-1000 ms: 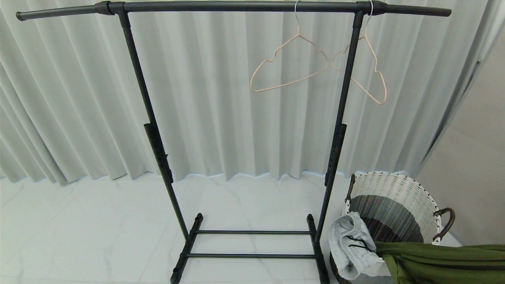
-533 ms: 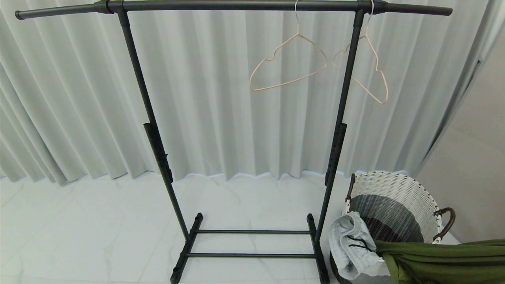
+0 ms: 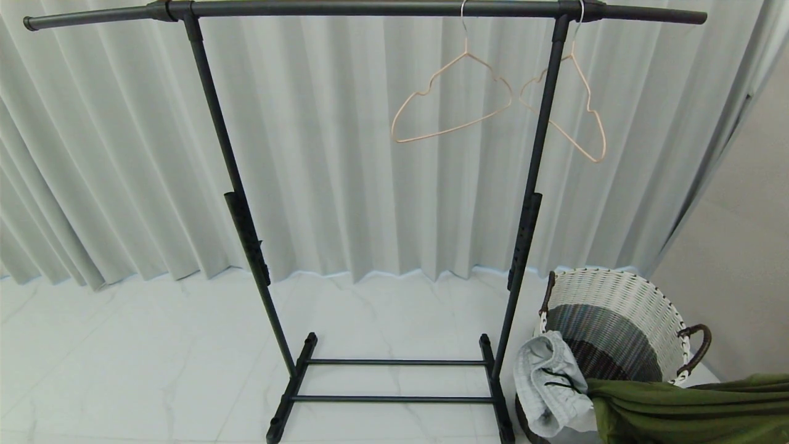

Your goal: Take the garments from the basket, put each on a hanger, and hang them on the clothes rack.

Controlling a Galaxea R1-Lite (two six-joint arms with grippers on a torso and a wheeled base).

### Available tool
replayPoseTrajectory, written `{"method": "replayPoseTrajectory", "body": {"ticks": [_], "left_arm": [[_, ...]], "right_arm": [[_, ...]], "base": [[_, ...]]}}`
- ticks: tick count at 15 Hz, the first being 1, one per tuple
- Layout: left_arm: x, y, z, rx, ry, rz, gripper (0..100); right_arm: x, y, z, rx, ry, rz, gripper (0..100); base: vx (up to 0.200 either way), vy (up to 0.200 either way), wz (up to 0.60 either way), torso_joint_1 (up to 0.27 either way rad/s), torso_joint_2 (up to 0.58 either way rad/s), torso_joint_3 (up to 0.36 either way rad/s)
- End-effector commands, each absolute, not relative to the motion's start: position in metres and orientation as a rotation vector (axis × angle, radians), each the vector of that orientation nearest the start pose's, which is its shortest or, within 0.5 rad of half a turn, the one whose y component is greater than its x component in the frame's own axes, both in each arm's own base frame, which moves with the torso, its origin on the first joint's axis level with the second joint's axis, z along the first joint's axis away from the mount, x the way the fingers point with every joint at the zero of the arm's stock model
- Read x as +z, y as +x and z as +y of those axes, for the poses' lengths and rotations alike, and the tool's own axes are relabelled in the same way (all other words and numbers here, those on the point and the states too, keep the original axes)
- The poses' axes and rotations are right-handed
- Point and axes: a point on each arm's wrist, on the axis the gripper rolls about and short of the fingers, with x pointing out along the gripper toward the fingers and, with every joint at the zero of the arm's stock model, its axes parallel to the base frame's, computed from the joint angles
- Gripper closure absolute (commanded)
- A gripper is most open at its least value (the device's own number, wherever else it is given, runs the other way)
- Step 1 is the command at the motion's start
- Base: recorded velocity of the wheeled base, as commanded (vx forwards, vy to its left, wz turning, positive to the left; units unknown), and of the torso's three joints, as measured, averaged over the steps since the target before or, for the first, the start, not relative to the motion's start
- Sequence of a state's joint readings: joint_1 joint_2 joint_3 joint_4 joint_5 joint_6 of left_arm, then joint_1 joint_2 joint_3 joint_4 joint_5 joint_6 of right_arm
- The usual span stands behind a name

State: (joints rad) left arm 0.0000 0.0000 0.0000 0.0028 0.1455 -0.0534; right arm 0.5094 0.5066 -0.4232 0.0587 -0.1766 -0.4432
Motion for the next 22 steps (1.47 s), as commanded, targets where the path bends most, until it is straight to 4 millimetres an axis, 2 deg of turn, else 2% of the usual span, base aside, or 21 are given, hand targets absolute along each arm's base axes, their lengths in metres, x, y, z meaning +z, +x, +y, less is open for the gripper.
{"method": "replayPoseTrajectory", "body": {"ticks": [1,8,12,22], "left_arm": [[0.0752,-0.0229,0.0033,0.146,-0.053,0.001,0],[0.0752,-0.0229,0.0033,0.146,-0.052,0.001,0],[0.0752,-0.0229,0.0033,0.146,-0.052,0.001,0],[0.0754,-0.0229,0.0033,0.146,-0.049,-0.001,0]], "right_arm": [[0.1891,0.0251,0.0098,0.377,-0.502,0.098,100],[0.1882,0.0252,0.0099,0.377,-0.492,0.103,100],[0.1876,0.0252,0.0099,0.379,-0.492,0.106,100],[0.1879,0.0253,0.0100,0.379,-0.492,0.107,100]], "base": [[0.000,0.000,0.00,0.000,0.00,0.000],[-0.171,0.000,0.00,0.005,0.00,0.002],[0.000,0.000,0.00,0.000,0.00,0.000],[0.000,0.200,0.00,0.002,0.00,0.002]]}}
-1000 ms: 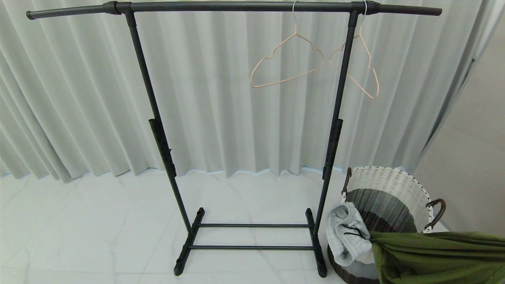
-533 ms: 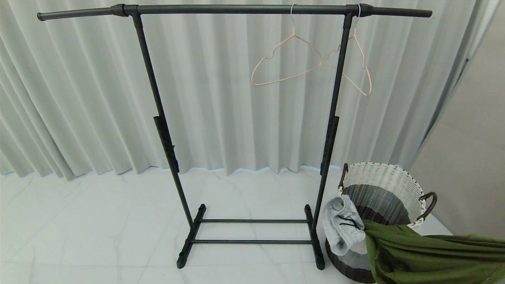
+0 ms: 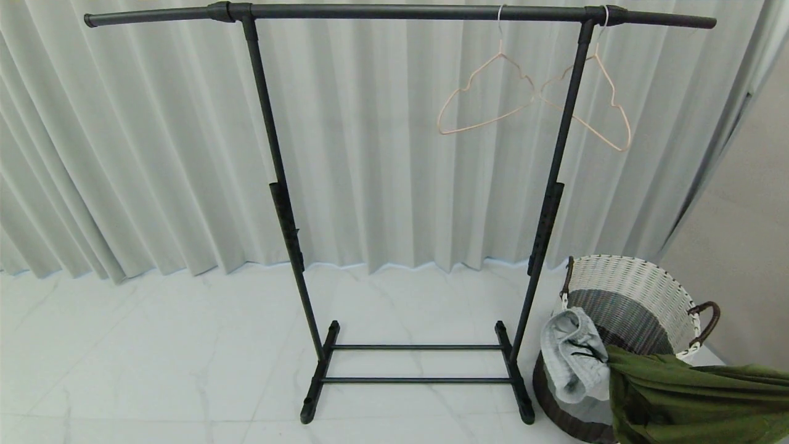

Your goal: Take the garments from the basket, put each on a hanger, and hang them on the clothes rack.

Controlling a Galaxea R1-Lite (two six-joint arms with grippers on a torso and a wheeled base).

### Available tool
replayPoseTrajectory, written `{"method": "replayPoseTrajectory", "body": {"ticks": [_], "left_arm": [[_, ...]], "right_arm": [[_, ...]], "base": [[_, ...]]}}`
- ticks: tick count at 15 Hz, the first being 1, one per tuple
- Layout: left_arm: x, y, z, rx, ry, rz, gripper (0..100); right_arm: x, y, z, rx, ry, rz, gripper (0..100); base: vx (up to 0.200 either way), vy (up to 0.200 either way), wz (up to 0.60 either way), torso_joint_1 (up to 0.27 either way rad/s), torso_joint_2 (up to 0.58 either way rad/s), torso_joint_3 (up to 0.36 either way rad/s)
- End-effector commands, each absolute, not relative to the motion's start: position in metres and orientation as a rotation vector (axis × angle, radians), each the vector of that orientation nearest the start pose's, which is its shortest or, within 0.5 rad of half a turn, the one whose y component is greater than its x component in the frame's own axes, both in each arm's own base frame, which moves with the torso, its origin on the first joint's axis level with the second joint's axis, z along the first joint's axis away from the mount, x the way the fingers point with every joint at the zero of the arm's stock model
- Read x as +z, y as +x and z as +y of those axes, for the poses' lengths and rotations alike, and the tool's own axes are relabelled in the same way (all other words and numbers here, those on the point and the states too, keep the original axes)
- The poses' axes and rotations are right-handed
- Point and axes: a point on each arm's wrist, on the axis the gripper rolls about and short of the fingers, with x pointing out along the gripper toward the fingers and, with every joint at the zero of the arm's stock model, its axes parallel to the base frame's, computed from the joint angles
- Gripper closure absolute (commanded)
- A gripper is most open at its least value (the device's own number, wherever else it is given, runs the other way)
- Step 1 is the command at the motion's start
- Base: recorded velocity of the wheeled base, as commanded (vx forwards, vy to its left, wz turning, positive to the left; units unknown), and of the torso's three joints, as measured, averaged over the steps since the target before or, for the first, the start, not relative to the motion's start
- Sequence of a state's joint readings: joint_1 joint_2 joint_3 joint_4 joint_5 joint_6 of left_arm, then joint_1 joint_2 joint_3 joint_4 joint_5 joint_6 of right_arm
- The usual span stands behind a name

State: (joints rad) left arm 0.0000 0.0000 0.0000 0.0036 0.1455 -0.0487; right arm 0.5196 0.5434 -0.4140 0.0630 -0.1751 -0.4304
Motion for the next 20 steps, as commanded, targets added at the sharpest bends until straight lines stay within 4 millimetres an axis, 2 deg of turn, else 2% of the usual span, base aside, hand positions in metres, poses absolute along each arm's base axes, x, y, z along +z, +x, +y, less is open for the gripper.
{"method": "replayPoseTrajectory", "body": {"ticks": [1,6,11,12,15,17,20], "left_arm": [[0.075,-0.023,0.003,0.146,-0.047,0.001,0],[0.075,-0.023,0.003,0.146,-0.047,0.001,0],[0.076,-0.023,0.003,0.138,-0.043,-0.004,0],[0.081,-0.024,0.002,0.096,-0.049,-0.024,0],[0.152,-0.023,0.001,-0.069,-0.099,-0.086,0],[0.202,-0.005,-0.001,-0.174,-0.059,-0.069,0],[0.241,0.025,-0.008,-0.333,0.025,-0.027,0]], "right_arm": [[0.188,0.025,0.010,0.379,-0.492,0.106,100],[0.193,0.033,0.015,0.381,-0.464,0.139,100],[0.214,0.060,0.031,0.405,-0.360,0.127,100],[0.217,0.066,0.036,0.433,-0.355,0.111,100],[0.226,0.079,0.055,0.534,-0.332,0.063,100],[0.240,0.088,0.071,0.585,-0.283,0.019,100],[0.260,0.096,0.083,0.612,-0.248,-0.038,100]], "base": [[0.000,0.200,0.00,0.012,0.00,0.002],[0.000,0.000,0.00,0.000,0.00,0.000],[0.000,0.000,0.00,0.000,0.00,0.000],[0.000,0.000,0.00,0.000,0.00,0.000],[0.000,0.000,0.00,0.000,0.00,0.000],[0.000,0.000,0.00,0.000,0.00,0.000],[0.000,0.000,0.00,0.000,0.00,0.000]]}}
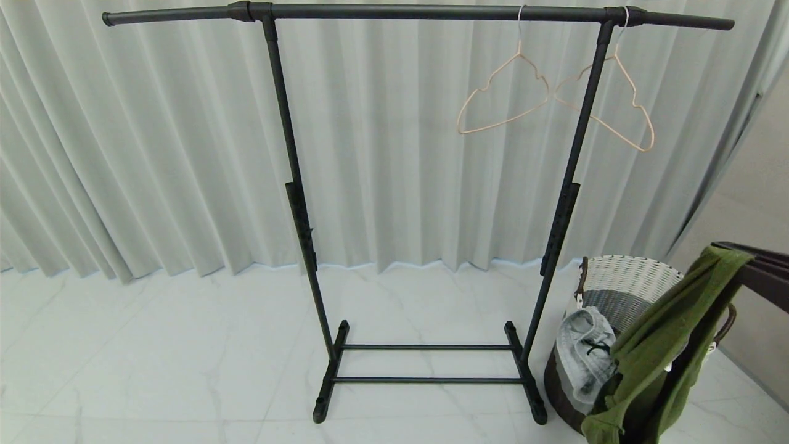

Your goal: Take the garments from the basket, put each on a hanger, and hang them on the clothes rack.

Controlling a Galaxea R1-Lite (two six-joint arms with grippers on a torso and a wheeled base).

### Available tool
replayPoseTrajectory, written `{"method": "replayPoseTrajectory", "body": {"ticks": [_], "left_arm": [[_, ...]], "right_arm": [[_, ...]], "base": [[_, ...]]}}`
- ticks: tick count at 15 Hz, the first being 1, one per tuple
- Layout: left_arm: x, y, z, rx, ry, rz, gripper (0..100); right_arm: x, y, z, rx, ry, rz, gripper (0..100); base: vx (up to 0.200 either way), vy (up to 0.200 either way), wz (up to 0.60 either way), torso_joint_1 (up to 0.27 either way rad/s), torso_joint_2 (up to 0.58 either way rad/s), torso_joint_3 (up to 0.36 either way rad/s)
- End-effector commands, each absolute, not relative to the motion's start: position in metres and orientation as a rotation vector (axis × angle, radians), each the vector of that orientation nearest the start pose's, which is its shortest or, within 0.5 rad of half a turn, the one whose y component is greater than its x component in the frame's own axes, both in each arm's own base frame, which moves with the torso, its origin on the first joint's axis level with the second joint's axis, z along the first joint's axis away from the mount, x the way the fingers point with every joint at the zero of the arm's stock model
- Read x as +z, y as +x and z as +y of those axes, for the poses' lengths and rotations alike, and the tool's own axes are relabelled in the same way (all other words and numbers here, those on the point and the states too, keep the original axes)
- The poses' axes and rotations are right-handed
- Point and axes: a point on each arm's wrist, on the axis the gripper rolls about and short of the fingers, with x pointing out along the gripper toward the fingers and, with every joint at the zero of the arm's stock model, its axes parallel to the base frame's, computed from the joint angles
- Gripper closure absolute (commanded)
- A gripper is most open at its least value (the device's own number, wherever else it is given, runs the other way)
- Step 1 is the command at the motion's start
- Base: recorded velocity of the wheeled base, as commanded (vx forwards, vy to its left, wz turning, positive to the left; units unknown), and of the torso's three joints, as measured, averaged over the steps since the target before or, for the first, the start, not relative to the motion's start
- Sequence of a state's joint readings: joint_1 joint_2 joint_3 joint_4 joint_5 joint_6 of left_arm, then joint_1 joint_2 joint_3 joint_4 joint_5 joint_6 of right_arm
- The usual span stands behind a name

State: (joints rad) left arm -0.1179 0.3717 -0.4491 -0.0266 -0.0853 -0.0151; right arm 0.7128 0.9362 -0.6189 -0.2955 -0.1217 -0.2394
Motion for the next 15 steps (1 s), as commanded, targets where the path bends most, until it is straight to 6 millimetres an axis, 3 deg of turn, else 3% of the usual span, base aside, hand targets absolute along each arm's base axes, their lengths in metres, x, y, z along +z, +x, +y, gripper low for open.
{"method": "replayPoseTrajectory", "body": {"ticks": [1,3,4,5,7,8,10,12,15], "left_arm": [[0.248,0.033,-0.012,-0.389,0.033,-0.016,0],[0.268,0.061,-0.032,-0.553,0.043,0.038,0],[0.269,0.067,-0.037,-0.573,0.045,0.056,0],[0.268,0.091,-0.055,-0.626,0.054,0.141,0],[0.263,0.109,-0.080,-0.712,0.062,0.223,0],[0.258,0.119,-0.102,-0.782,0.024,0.279,0],[0.247,0.129,-0.147,-0.816,-0.076,0.360,0],[0.227,0.134,-0.199,-0.717,-0.156,0.430,0],[0.194,0.129,-0.242,-0.695,-0.202,0.578,0]], "right_arm": [[0.263,0.097,0.084,0.614,-0.243,-0.048,100],[0.272,0.098,0.086,0.617,-0.222,-0.068,100],[0.272,0.098,0.086,0.619,-0.217,-0.068,100],[0.272,0.099,0.087,0.619,-0.207,-0.062,100],[0.273,0.100,0.088,0.619,-0.186,-0.058,100],[0.275,0.103,0.091,0.623,-0.173,-0.049,100],[0.280,0.110,0.099,0.629,-0.163,-0.047,100],[0.281,0.120,0.109,0.634,-0.153,-0.052,100],[0.277,0.134,0.120,0.629,-0.151,-0.053,100]], "base": [[0.000,0.000,0.00,0.000,0.00,0.000],[0.000,0.000,0.00,0.000,0.00,0.000],[0.000,0.000,0.00,0.000,0.00,0.000],[0.000,0.000,0.00,0.000,0.00,0.000],[0.000,0.000,0.00,0.000,0.00,0.000],[0.000,0.000,0.00,0.000,0.00,0.000],[0.000,0.000,0.00,0.000,0.00,0.000],[0.000,0.000,0.00,0.000,0.00,0.000],[0.000,0.000,0.00,0.000,0.00,0.000]]}}
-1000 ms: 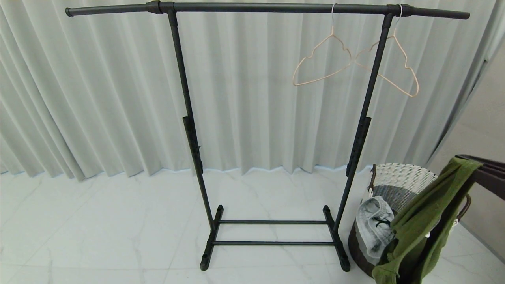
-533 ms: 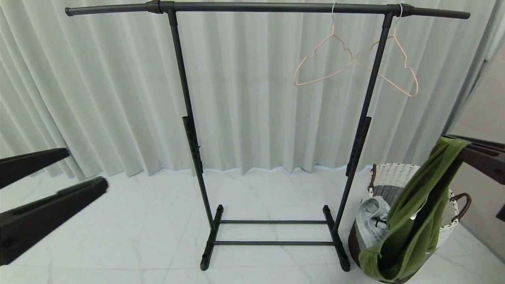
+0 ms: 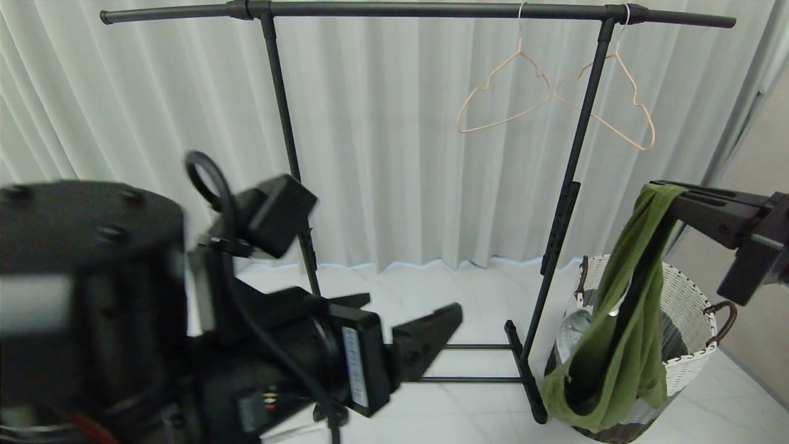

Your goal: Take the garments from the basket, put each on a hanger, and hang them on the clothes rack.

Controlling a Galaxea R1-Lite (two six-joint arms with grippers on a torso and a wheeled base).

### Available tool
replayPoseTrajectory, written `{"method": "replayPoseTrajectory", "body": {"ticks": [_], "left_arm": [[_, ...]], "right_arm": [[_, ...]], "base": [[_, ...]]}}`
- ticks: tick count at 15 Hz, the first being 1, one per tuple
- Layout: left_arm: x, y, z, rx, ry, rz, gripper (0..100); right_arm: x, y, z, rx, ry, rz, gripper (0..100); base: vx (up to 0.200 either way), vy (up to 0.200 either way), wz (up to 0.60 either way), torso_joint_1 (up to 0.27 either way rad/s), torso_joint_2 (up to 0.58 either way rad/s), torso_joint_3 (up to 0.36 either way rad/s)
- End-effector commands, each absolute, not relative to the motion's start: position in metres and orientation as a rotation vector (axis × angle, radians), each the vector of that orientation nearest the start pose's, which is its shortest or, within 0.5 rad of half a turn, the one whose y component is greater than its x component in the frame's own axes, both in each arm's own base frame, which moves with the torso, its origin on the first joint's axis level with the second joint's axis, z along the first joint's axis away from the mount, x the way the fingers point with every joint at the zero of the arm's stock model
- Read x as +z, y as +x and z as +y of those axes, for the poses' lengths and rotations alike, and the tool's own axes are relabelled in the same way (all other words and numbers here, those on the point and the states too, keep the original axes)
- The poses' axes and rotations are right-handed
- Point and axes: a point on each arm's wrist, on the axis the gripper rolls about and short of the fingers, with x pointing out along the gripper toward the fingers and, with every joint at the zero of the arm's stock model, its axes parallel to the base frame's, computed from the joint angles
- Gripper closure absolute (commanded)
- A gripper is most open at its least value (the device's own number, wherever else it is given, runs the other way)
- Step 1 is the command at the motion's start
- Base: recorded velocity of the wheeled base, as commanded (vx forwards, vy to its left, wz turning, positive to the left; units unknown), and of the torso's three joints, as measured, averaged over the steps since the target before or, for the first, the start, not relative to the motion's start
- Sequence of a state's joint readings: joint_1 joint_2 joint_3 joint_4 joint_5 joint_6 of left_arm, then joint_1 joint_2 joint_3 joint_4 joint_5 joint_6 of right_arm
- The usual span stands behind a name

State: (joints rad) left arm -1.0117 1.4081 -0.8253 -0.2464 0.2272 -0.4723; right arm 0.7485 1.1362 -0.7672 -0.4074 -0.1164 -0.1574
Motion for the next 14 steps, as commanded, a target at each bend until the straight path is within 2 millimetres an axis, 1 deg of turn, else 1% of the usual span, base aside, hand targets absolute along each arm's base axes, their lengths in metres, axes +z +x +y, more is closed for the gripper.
{"method": "replayPoseTrajectory", "body": {"ticks": [1,2,3,4,5,6,7,8,10,13,14], "left_arm": [[0.194,0.129,-0.242,-0.695,-0.202,0.578,0],[0.190,0.128,-0.266,-0.719,-0.214,0.604,0],[0.190,0.128,-0.266,-0.719,-0.214,0.604,0],[0.184,0.135,-0.281,-0.714,-0.201,0.613,0],[0.182,0.142,-0.289,-0.704,-0.204,0.611,0],[0.181,0.146,-0.291,-0.694,-0.205,0.611,0],[0.178,0.161,-0.299,-0.667,-0.215,0.606,0],[0.177,0.166,-0.302,-0.658,-0.219,0.604,0],[0.174,0.185,-0.318,-0.644,-0.227,0.592,0],[0.157,0.197,-0.321,-0.621,-0.172,0.612,0],[0.148,0.202,-0.322,-0.604,-0.142,0.619,0]], "right_arm": [[0.277,0.134,0.120,0.629,-0.151,-0.053,100],[0.278,0.140,0.126,0.629,-0.149,-0.054,100],[0.278,0.140,0.126,0.629,-0.149,-0.054,100],[0.281,0.144,0.129,0.628,-0.127,-0.061,100],[0.281,0.144,0.130,0.628,-0.123,-0.061,100],[0.281,0.144,0.130,0.628,-0.123,-0.061,100],[0.282,0.143,0.129,0.628,-0.122,-0.064,100],[0.282,0.143,0.129,0.628,-0.122,-0.064,100],[0.284,0.142,0.128,0.630,-0.118,-0.073,100],[0.285,0.140,0.127,0.630,-0.116,-0.079,100],[0.284,0.140,0.127,0.632,-0.115,-0.077,100]], "base": [[0.000,0.000,0.00,0.000,0.00,0.000],[0.000,0.000,0.00,0.000,0.00,0.000],[0.000,0.000,0.00,0.000,0.00,0.000],[0.000,0.000,0.00,0.000,0.00,0.000],[0.000,0.000,0.00,0.000,0.00,0.000],[0.000,0.000,0.00,0.000,0.00,0.000],[0.000,0.000,0.00,0.000,0.00,0.000],[0.000,0.000,0.00,0.000,0.00,0.000],[0.000,0.000,0.00,0.000,0.00,0.000],[0.000,0.000,0.00,0.000,0.00,0.000],[0.000,0.000,0.00,0.000,0.00,0.000]]}}
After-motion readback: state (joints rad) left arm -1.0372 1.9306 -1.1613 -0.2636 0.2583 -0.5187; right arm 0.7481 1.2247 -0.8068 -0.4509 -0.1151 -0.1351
